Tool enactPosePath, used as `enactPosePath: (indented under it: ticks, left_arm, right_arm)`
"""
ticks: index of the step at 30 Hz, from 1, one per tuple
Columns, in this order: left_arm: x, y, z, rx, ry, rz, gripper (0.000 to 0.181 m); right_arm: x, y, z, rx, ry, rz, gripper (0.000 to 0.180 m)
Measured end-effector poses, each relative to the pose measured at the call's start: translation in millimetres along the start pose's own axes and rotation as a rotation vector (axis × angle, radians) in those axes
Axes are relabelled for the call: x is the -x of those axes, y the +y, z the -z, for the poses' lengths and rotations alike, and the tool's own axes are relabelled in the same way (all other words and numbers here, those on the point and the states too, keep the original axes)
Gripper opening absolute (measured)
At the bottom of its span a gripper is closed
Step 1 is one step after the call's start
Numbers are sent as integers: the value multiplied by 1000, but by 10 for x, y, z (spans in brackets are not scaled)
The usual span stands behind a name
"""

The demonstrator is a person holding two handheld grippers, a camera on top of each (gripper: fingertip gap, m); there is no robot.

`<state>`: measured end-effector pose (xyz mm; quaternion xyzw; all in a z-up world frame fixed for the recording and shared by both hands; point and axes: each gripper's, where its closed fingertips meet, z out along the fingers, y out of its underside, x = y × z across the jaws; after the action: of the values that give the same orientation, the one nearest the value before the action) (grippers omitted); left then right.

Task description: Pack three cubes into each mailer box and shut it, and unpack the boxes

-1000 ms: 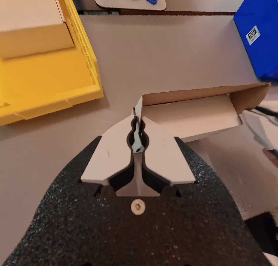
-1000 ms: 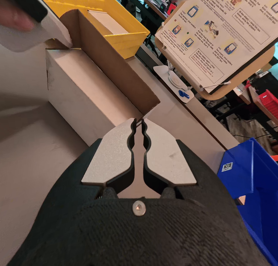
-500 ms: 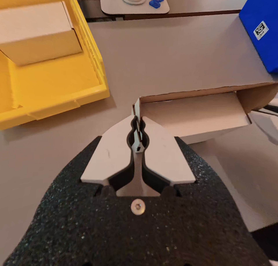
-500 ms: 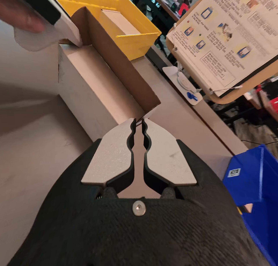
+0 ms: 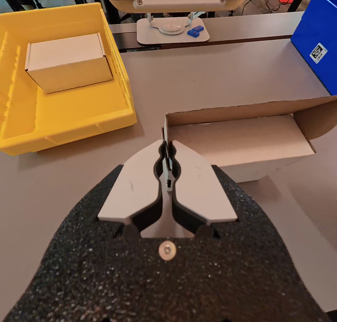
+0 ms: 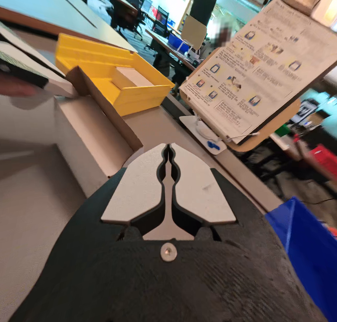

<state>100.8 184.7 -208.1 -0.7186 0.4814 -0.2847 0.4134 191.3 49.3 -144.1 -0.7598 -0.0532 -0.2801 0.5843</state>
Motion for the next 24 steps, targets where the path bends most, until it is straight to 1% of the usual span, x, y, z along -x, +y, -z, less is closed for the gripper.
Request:
enactPosePath:
  ticks: [3,5,8,11,14,15,17,18,19,20,21,23,24]
  left_arm:
    - [-85,5,-10,-2,26,-1,4]
    - [-86,1,-15,-23,14,-20,4]
    - [-79,1,-10,-59,10,-54,5]
    - [-81,-3,-9,-84,42,-99,6]
    - [-96,9,27,-99,102,-183,10]
    - [-107,19,51,-101,126,-210,13]
    - [-120,28,118,-106,182,-249,35]
    - [-116,9,171,-121,212,-257,41]
    - [-97,-45,237,-156,235,-258,42]
    - [-59,-138,314,-209,248,-247,41]
    - [-9,-257,390,-269,251,-234,33]
    - [73,-471,500,-362,249,-264,3]
    - [96,-524,506,-372,241,-332,0]
  right_arm:
    - [77,-19,-197,39,43,214,0]
    - [40,-9,-293,102,114,331,0]
    - [51,26,-322,183,123,374,0]
    - [82,33,-317,193,109,446,0]
    - [182,103,-290,217,42,467,0]
    - [204,120,-281,218,36,476,0]
    - [209,120,-272,208,56,490,0]
    - [216,124,-269,210,58,500,0]
    - [217,122,-266,211,63,511,0]
    - [215,119,-268,212,70,522,0]
    - [213,117,-272,213,77,530,0]
    - [213,113,-277,215,86,543,0]
    - [212,113,-277,218,90,540,0]
